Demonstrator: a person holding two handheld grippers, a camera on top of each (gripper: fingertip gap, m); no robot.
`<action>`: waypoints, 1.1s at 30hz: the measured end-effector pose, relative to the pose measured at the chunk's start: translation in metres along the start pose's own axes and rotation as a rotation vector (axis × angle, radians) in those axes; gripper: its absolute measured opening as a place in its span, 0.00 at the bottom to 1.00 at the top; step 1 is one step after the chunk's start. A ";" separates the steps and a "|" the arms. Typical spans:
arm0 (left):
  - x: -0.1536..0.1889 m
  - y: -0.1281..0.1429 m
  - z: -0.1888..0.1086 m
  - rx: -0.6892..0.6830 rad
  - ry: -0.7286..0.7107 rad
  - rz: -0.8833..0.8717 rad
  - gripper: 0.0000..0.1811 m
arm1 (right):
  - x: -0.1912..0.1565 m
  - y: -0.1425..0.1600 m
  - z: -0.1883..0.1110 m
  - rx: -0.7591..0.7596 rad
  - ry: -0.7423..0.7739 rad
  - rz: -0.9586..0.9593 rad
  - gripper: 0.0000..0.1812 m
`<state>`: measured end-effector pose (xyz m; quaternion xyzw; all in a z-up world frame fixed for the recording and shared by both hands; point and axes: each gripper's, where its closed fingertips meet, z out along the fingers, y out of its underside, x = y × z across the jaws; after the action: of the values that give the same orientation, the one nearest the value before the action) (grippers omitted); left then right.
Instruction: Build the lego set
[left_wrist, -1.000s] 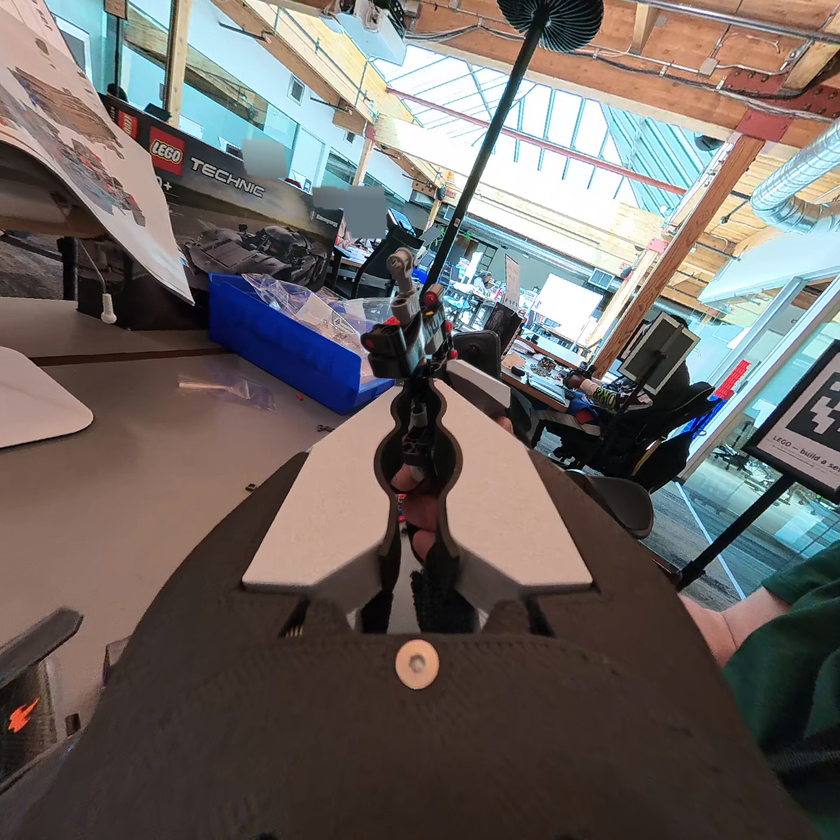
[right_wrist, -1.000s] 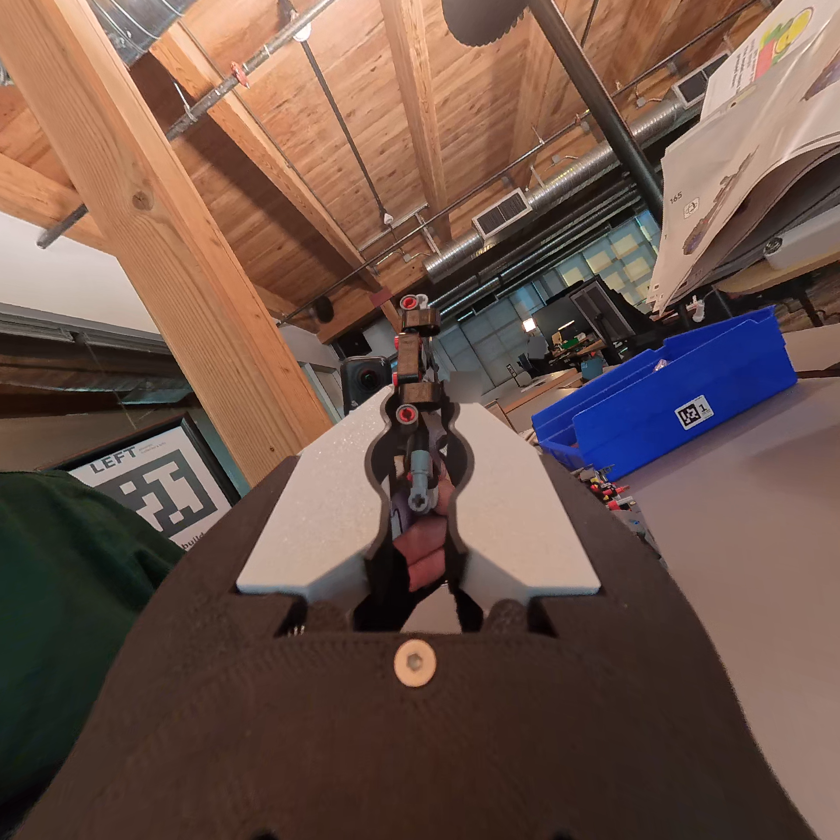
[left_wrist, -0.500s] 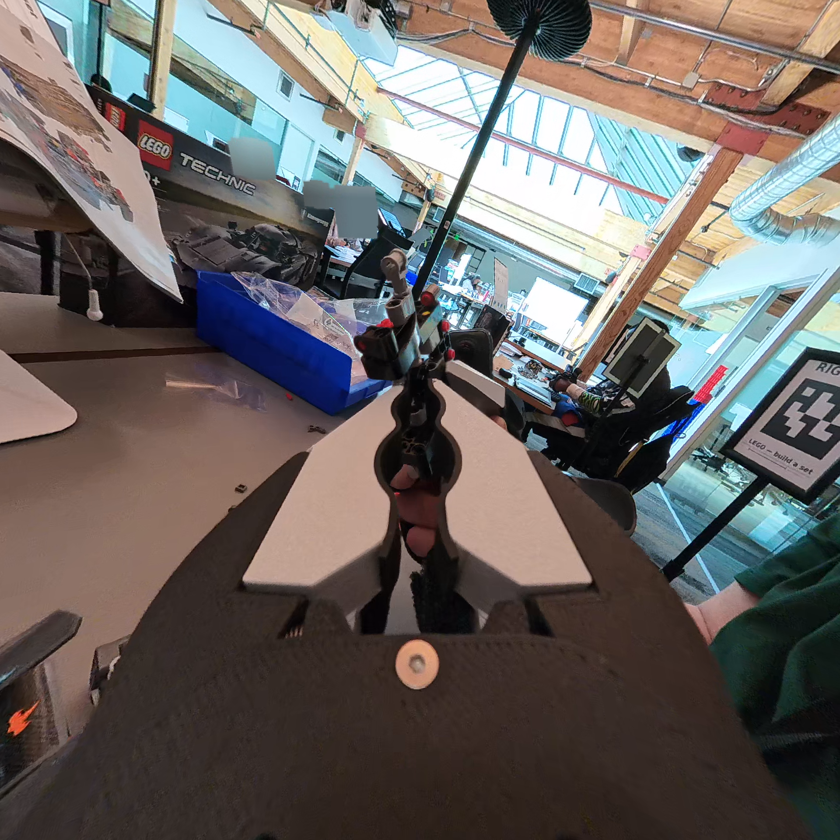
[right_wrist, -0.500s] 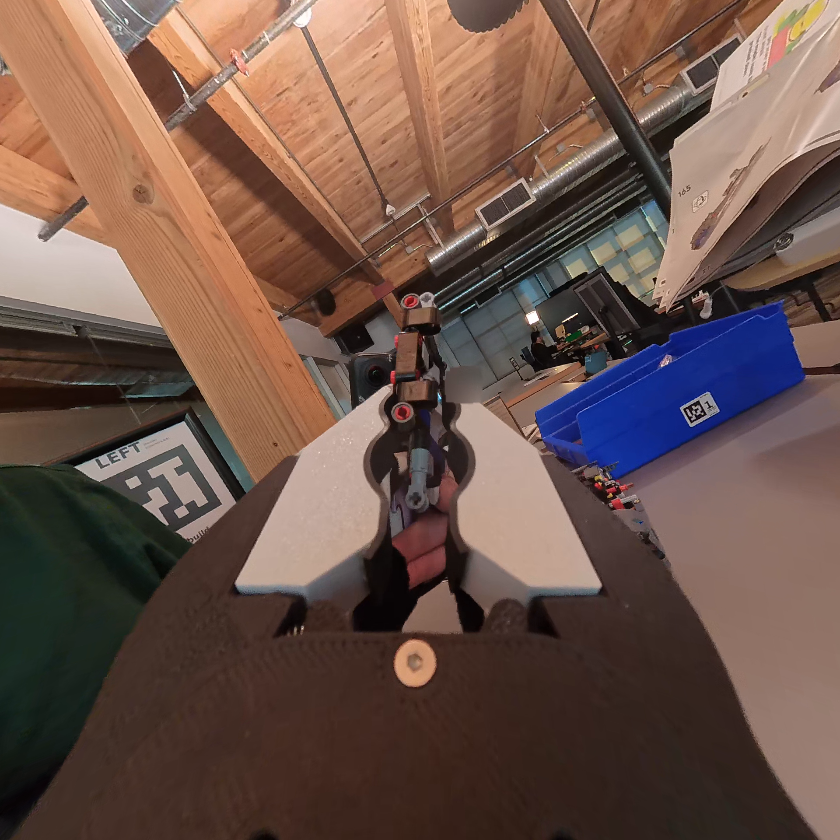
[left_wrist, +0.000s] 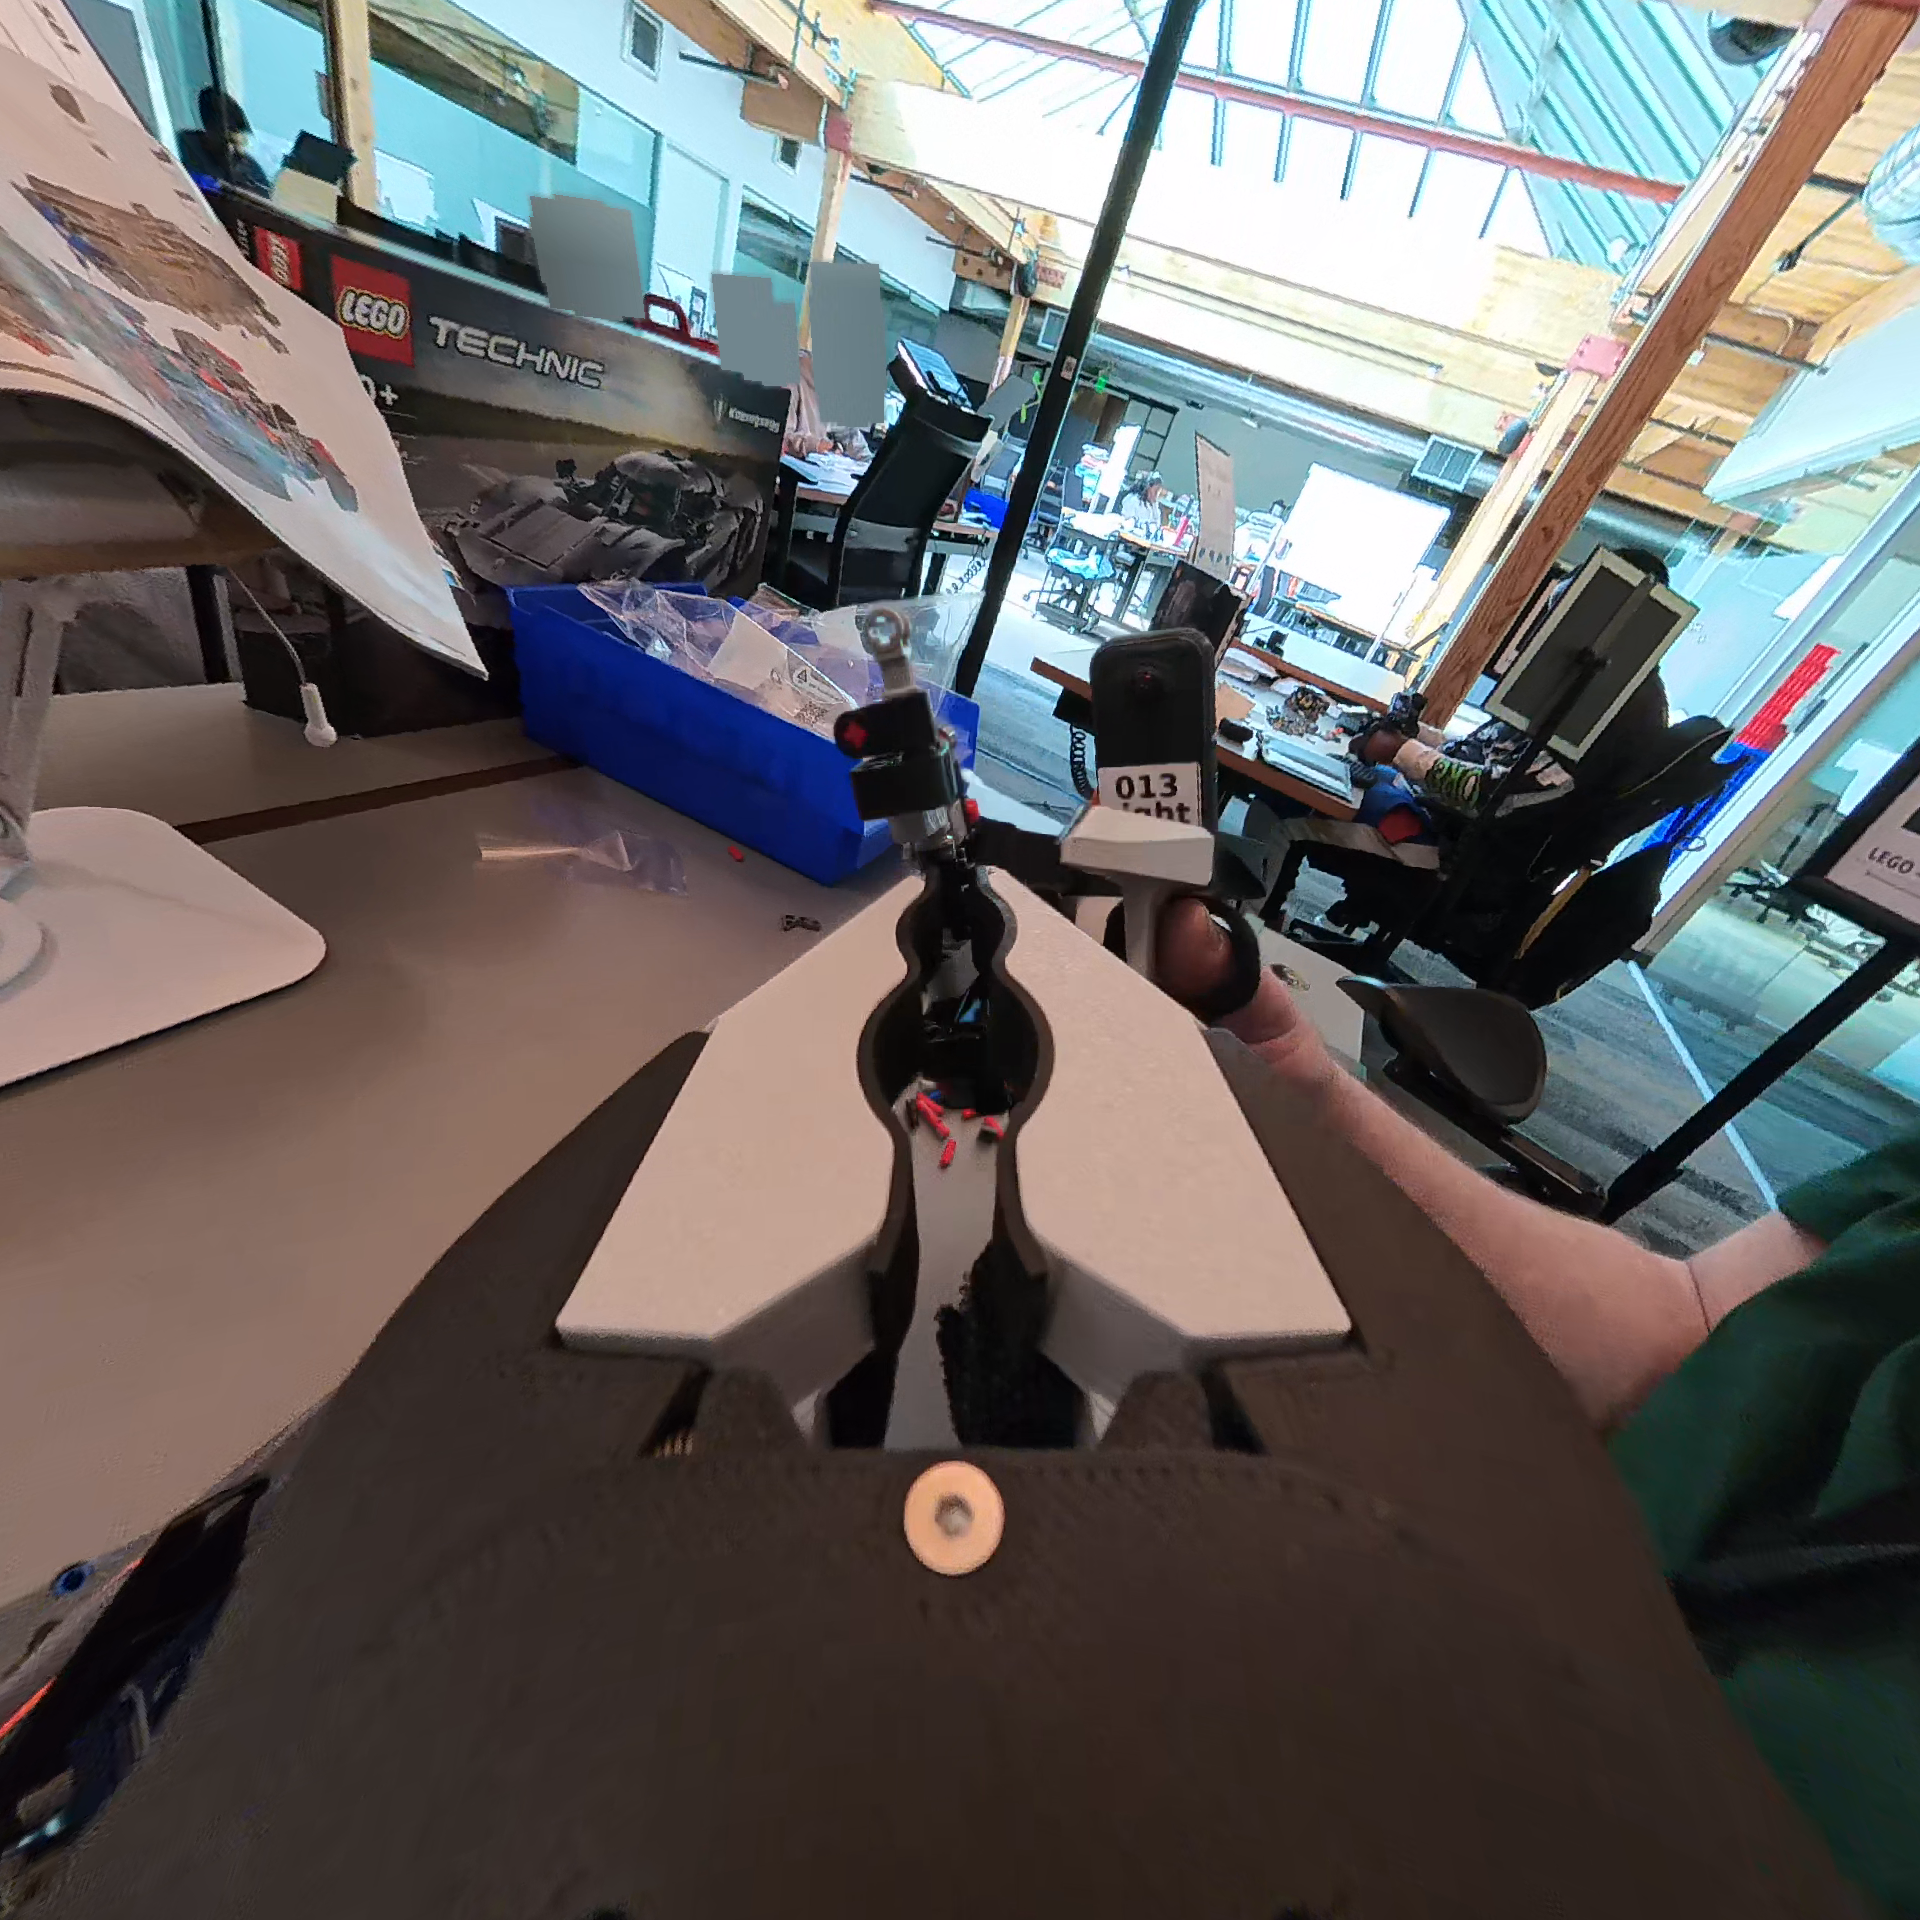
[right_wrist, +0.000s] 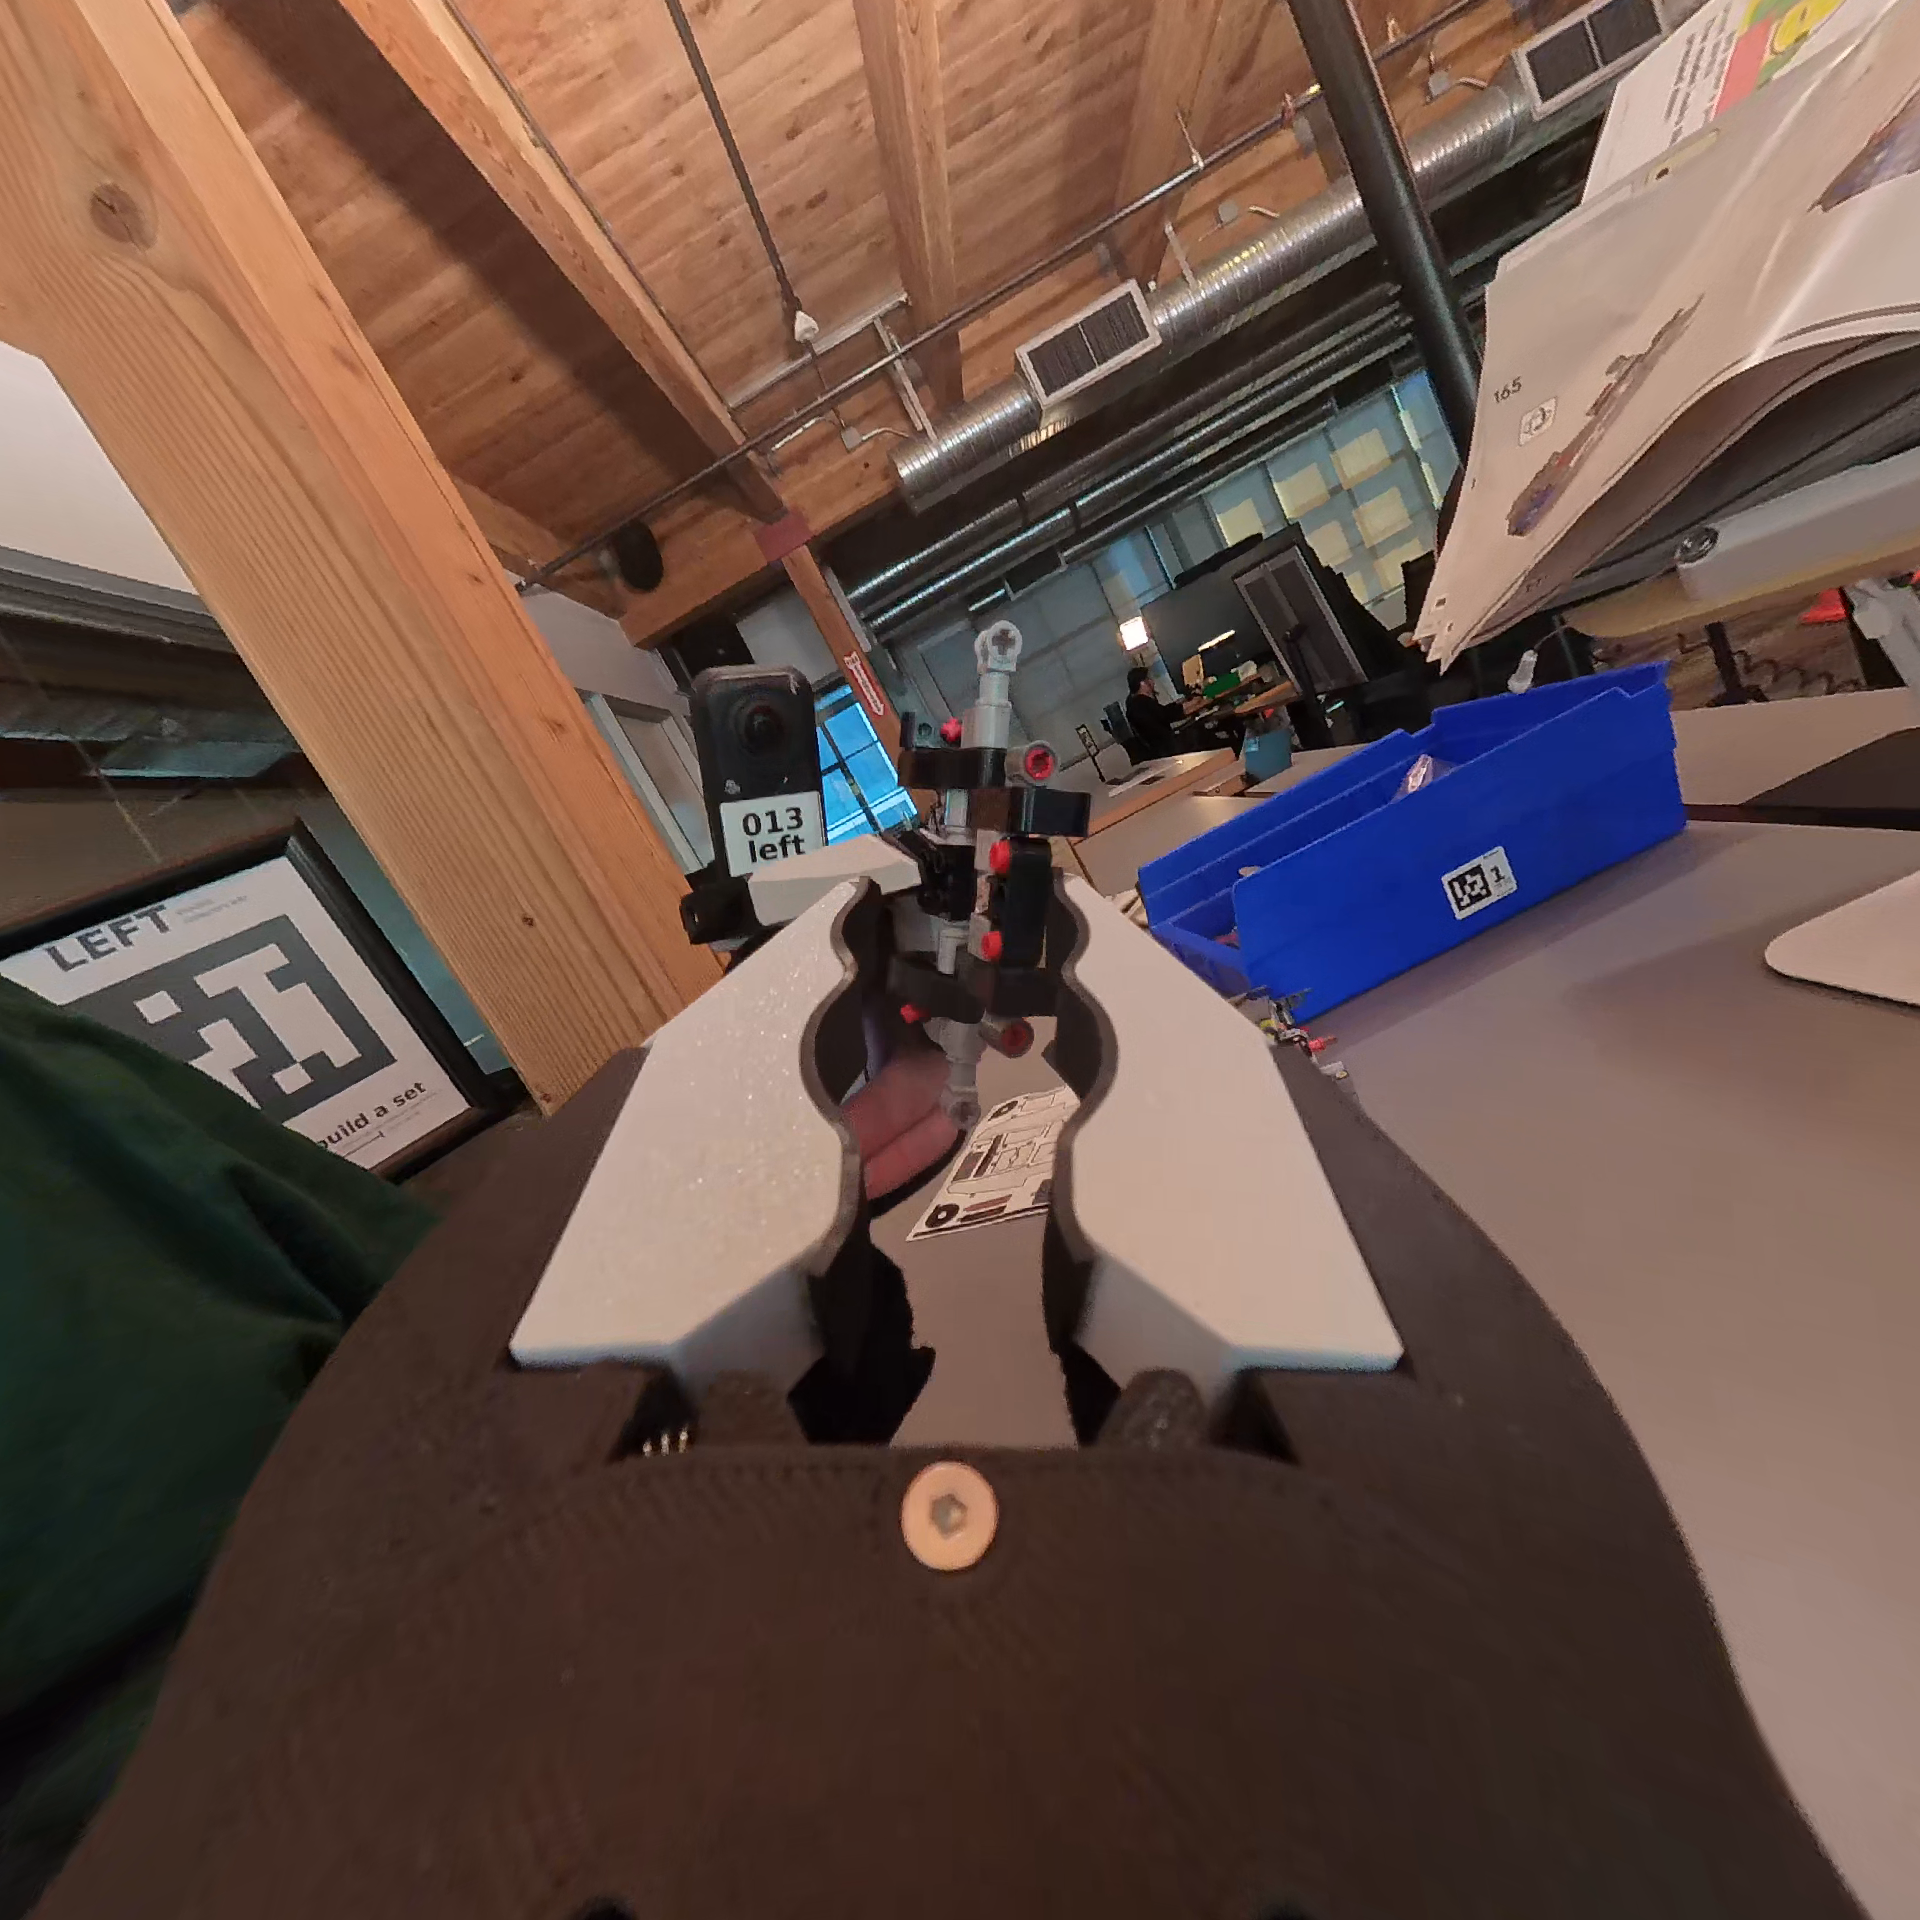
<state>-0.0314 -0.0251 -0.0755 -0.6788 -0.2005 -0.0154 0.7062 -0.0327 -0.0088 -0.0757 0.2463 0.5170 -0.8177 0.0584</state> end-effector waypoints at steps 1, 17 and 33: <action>-0.001 0.000 -0.001 -0.012 -0.001 0.007 0.01 | 0.001 0.002 0.000 -0.012 0.002 0.003 0.17; 0.002 0.003 -0.015 -0.140 0.052 -0.001 0.01 | -0.008 0.012 0.007 -0.033 -0.123 0.093 0.08; 0.014 0.004 -0.020 -0.149 0.154 -0.046 0.01 | -0.004 0.023 0.015 -0.064 -0.134 0.135 0.16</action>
<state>-0.0123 -0.0403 -0.0756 -0.7215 -0.1595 -0.0988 0.6665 -0.0268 -0.0328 -0.0874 0.2236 0.5199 -0.8096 0.1556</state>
